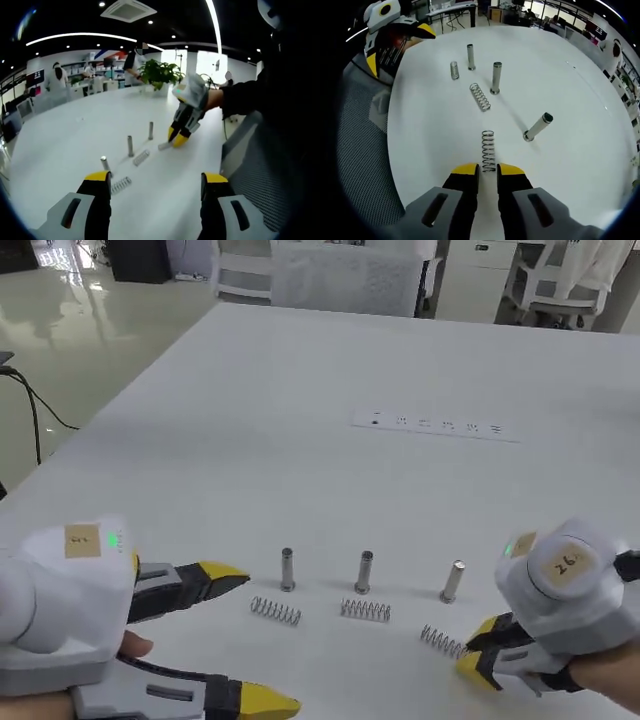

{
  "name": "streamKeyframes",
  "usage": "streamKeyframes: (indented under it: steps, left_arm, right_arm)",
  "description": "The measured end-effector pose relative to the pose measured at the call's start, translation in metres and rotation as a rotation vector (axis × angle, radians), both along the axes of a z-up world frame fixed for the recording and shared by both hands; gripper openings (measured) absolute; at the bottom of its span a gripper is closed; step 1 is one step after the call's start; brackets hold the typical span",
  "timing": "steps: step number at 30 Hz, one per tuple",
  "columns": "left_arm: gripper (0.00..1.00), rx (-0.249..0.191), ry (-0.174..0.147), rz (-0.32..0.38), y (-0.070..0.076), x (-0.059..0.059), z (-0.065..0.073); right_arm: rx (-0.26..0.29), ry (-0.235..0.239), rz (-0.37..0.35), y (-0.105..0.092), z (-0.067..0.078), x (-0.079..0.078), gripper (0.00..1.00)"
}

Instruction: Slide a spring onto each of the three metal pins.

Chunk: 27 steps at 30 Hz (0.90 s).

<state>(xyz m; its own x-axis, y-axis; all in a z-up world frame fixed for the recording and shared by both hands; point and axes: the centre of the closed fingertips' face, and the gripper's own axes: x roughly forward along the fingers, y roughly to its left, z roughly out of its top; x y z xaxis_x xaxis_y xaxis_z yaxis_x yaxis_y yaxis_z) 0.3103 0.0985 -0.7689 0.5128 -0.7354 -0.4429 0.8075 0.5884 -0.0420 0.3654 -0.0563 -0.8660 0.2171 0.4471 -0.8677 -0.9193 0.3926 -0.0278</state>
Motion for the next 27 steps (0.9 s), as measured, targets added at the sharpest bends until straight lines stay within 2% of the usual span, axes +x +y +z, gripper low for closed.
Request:
streamKeyframes:
  steps: [8,10,13,15,17,21,27]
  left_arm:
    - [0.69,0.009,-0.010,-0.066,-0.014,0.008,0.015]
    - [0.68,0.012,-0.024,-0.084,-0.016,0.010,0.022]
    - [0.67,0.030,-0.030,-0.091,-0.017,0.013,0.025]
    - [0.67,0.016,-0.035,-0.090,-0.021,0.015,0.026]
    - [0.65,0.006,-0.033,-0.090,-0.027,0.015,0.025]
    - [0.63,-0.003,-0.027,-0.124,-0.041,0.010,0.017]
    - [0.55,-0.013,-0.018,-0.159,-0.046,0.005,0.008]
  right_arm:
    - [-0.015,0.001,0.015,0.001,0.000,0.001,0.08]
    - [-0.008,-0.002,0.008,0.001,0.004,0.003,0.08]
    - [0.006,0.005,0.005,0.002,0.011,0.001,0.08]
    - [0.018,0.015,0.003,0.004,0.016,-0.001,0.08]
    - [0.027,0.028,0.008,0.007,0.021,-0.004,0.08]
    - [0.037,0.074,0.060,0.017,0.032,-0.020,0.08]
    - [0.048,0.100,0.130,0.034,0.049,-0.035,0.08]
